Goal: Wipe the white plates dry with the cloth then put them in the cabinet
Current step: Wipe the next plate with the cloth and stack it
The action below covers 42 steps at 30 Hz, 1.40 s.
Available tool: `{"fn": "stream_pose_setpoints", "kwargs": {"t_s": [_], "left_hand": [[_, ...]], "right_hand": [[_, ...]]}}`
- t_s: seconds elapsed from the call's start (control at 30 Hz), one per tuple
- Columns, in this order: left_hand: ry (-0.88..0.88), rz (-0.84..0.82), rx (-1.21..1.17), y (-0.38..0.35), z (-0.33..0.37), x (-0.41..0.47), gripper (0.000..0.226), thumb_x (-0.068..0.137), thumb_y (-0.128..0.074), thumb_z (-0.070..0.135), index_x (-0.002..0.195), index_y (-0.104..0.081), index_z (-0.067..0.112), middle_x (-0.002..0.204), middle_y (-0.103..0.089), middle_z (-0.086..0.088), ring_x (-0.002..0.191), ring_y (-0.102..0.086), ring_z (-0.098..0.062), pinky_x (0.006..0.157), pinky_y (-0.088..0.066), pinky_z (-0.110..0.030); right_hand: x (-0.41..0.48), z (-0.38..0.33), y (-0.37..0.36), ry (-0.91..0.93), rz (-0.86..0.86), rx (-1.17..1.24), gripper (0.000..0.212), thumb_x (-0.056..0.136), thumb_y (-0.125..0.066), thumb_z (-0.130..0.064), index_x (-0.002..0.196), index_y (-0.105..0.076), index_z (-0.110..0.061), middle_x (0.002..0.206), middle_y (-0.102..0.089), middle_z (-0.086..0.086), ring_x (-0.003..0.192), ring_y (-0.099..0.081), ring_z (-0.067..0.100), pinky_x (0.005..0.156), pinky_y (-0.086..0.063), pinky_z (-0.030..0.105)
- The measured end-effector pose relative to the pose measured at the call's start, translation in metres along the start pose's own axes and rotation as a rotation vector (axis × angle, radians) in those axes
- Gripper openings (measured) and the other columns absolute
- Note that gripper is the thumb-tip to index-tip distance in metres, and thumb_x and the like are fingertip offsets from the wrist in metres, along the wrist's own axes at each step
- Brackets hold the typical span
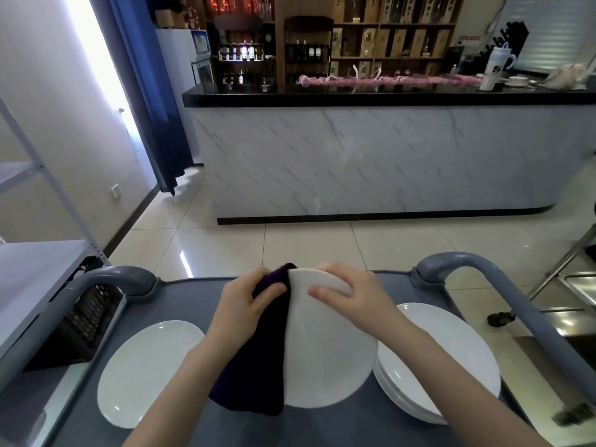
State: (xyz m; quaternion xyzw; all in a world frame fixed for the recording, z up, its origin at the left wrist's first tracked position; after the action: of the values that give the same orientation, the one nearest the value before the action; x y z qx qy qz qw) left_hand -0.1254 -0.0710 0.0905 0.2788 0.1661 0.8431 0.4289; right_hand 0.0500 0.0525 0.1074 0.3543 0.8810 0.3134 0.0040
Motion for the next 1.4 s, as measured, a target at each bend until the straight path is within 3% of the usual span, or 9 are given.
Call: {"fn": "stream_pose_setpoints", "kwargs": {"t_s": [0.17,0.33,0.47,0.6,0.83,1.03,1.13,1.23,1.4], "left_hand": [[0.045,-0.02,-0.03,-0.003,-0.006,0.009,0.027,0.091,-0.066,0.023,0.069,-0.053,0.03,0.061,-0.056,0.016,0.059,-0.048,-0.002,0.055,-0.036,-0.016],[0.292,0.266,-0.176,-0.011,-0.031,-0.005,0.027,0.096,-0.06,0.025,0.071,-0.053,0.02,0.06,-0.058,0.015,0.058,-0.048,-0.002,0.057,-0.039,-0.016],[0.476,0.363,-0.325,-0.037,-0.04,-0.027,0.028,0.098,-0.056,0.034,0.079,-0.057,0.014,0.072,-0.064,0.001,0.067,-0.056,-0.016,0.064,-0.045,-0.034],[0.373,0.314,-0.266,-0.028,-0.037,-0.021,0.024,0.097,-0.058,0.029,0.077,-0.056,0.016,0.067,-0.063,0.007,0.065,-0.054,-0.01,0.06,-0.043,-0.025],[0.028,-0.017,0.005,-0.022,-0.011,0.012,0.027,0.089,-0.068,0.026,0.071,-0.049,0.033,0.068,-0.059,0.021,0.065,-0.052,0.001,0.059,-0.038,-0.013],[0.253,0.26,-0.129,-0.027,-0.033,0.001,0.025,0.093,-0.064,0.031,0.072,-0.053,0.02,0.064,-0.059,0.015,0.058,-0.05,0.0,0.056,-0.039,-0.013],[0.374,0.32,-0.227,-0.033,-0.044,-0.012,0.028,0.096,-0.059,0.031,0.074,-0.054,0.015,0.061,-0.059,0.015,0.056,-0.048,0.0,0.054,-0.039,-0.014],[0.386,0.354,-0.291,-0.03,-0.05,-0.022,0.032,0.097,-0.059,0.03,0.069,-0.051,0.016,0.056,-0.052,0.014,0.055,-0.042,-0.006,0.052,-0.037,-0.019],[0.169,0.233,-0.134,-0.013,-0.033,-0.015,0.026,0.092,-0.066,0.021,0.068,-0.056,0.027,0.061,-0.058,0.01,0.055,-0.046,-0.003,0.053,-0.037,-0.013]], "right_hand": [[0.003,0.003,-0.009,0.0,0.04,0.114,0.017,0.094,-0.064,-0.033,0.079,-0.069,-0.035,0.071,-0.063,-0.005,0.068,-0.055,0.009,0.063,-0.04,0.021],[-0.01,0.014,-0.019,-0.197,0.472,0.413,0.029,0.095,-0.063,-0.032,0.078,-0.063,-0.009,0.068,-0.054,-0.001,0.065,-0.048,0.01,0.062,-0.04,0.028],[-0.023,0.014,-0.036,-0.348,0.729,0.604,0.019,0.098,-0.058,-0.037,0.084,-0.072,-0.035,0.082,-0.074,-0.012,0.075,-0.066,0.002,0.067,-0.053,0.017],[-0.021,0.021,-0.019,-0.248,0.59,0.42,0.031,0.097,-0.059,-0.034,0.073,-0.057,-0.016,0.061,-0.054,-0.003,0.058,-0.048,0.007,0.056,-0.041,0.02],[0.0,0.004,-0.006,-0.004,0.075,0.036,0.034,0.095,-0.065,-0.026,0.066,-0.06,-0.044,0.057,-0.051,-0.016,0.058,-0.045,0.001,0.057,-0.034,0.015],[-0.014,0.017,-0.012,-0.122,0.391,0.317,0.032,0.096,-0.063,-0.026,0.07,-0.058,-0.008,0.061,-0.046,-0.001,0.06,-0.041,0.011,0.058,-0.034,0.028],[-0.022,0.023,-0.022,-0.238,0.569,0.462,0.034,0.097,-0.061,-0.032,0.074,-0.058,-0.008,0.064,-0.05,0.004,0.06,-0.044,0.01,0.057,-0.038,0.025],[-0.023,0.028,-0.02,-0.212,0.445,0.345,0.033,0.092,-0.058,-0.045,0.08,-0.06,-0.014,0.071,-0.059,0.008,0.063,-0.049,0.009,0.057,-0.039,0.02],[-0.003,0.021,0.003,-0.104,0.15,0.099,0.021,0.079,-0.061,-0.059,0.095,-0.059,-0.046,0.075,-0.071,-0.013,0.068,-0.062,0.0,0.06,-0.046,0.013]]}}
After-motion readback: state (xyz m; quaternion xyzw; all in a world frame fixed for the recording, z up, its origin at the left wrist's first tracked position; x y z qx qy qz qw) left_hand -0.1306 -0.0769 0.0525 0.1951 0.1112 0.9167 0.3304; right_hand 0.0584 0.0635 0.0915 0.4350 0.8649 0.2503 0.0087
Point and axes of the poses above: each hand's wrist, its own x-axis towards the middle knuckle, its own y-axis out of the back of the hand, z = x × y, the point moved 2 cm from there along x, towards the middle knuckle
